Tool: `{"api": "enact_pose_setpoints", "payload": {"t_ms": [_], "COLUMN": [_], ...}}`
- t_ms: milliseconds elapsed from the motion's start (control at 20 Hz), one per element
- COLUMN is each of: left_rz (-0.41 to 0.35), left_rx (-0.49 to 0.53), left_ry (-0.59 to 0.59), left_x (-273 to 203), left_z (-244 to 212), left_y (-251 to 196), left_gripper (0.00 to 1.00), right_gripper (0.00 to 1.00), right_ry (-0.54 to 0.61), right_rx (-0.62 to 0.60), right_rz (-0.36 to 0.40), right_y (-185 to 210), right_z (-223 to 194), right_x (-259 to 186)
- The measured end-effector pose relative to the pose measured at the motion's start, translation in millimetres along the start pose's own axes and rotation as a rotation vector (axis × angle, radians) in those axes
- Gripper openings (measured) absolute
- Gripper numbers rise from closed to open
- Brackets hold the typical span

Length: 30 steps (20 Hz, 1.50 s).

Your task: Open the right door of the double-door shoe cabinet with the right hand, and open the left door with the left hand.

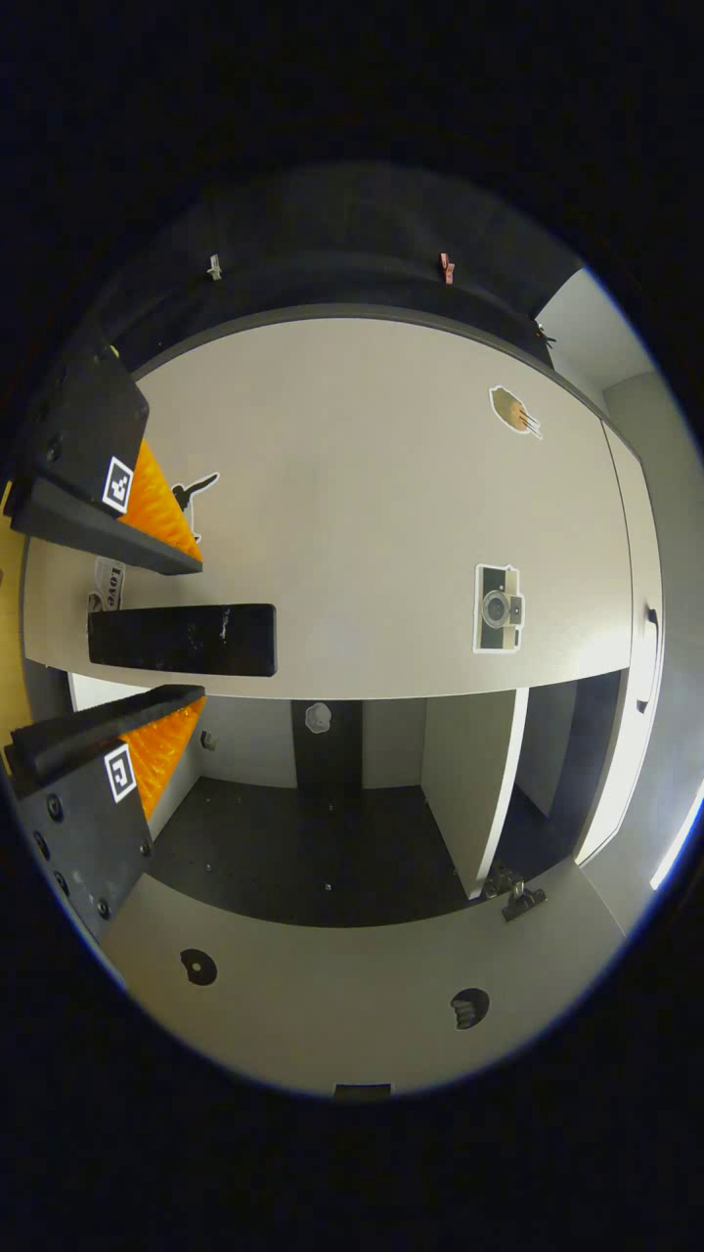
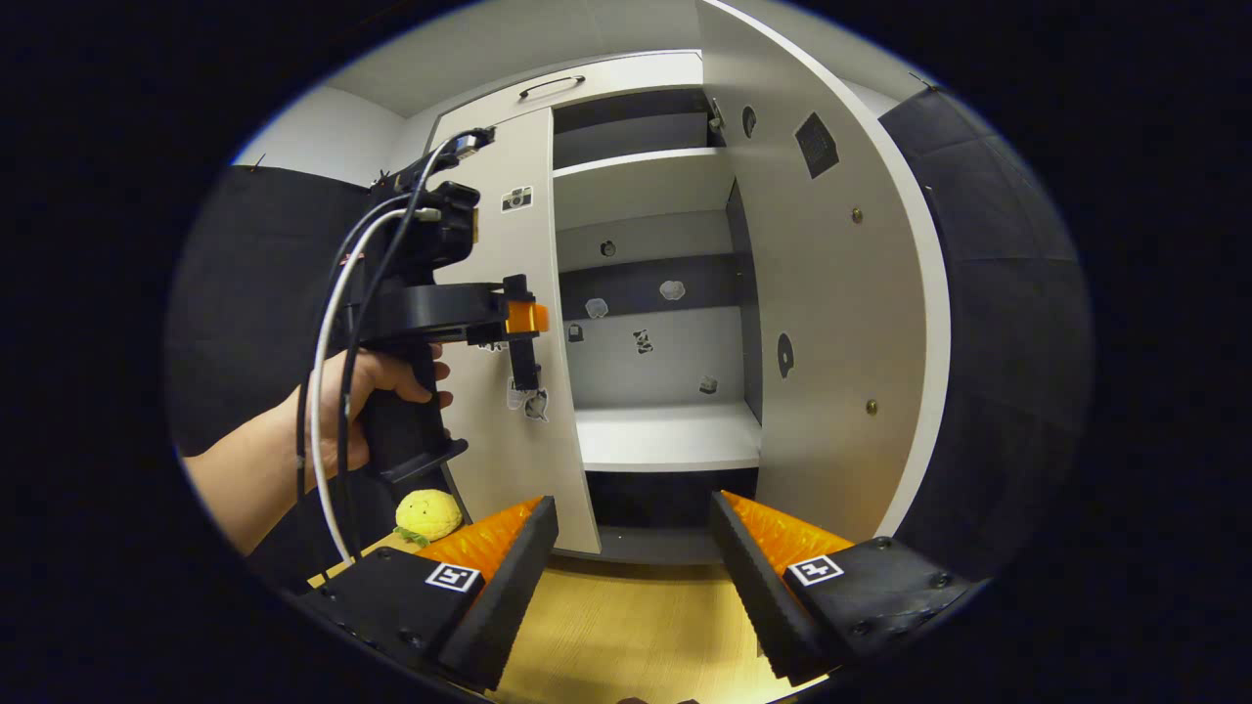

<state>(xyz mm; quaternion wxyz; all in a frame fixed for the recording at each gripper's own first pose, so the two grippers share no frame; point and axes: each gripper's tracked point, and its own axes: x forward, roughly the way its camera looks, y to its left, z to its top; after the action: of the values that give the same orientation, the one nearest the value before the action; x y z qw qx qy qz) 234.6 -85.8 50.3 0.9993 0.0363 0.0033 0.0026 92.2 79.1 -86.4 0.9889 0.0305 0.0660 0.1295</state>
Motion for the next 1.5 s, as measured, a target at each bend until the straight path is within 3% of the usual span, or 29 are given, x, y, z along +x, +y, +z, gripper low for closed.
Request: {"api": "enact_pose_setpoints", "payload": {"t_ms": [300, 700, 850, 1150, 1500], "left_rz": [0.025, 0.008, 0.010, -0.022, -0.107], "left_rx": [-0.045, -0.021, -0.056, -0.077, -0.107], "left_ry": [0.035, 0.031, 0.011, 0.024, 0.028], "left_x": [6.0, 3.8, 3.1, -8.5, -66.5], "left_z": [-6.0, -9.2, -7.2, -7.6, -10.8], "left_y": [-2.5, -2.7, -2.3, -0.7, 14.9], "left_gripper": [0.37, 0.26, 0.13, 0.13, 0.12], "right_gripper": [0.99, 0.99, 0.99, 0.98, 0.98], "right_ry": [-0.009, 0.013, 0.022, 0.019, 0.034], "right_rx": [0.002, 0.029, 0.014, 0.005, 0.001], "right_rz": [0.012, -0.017, -0.010, -0.025, -0.071], "right_y": [-4.1, -14.6, -9.9, -3.4, 14.4], "right_z": [1.8, -2.6, -4.3, 0.7, -3.5], "right_x": [-1.7, -2.3, -3.4, -6.8, -15.4]}}
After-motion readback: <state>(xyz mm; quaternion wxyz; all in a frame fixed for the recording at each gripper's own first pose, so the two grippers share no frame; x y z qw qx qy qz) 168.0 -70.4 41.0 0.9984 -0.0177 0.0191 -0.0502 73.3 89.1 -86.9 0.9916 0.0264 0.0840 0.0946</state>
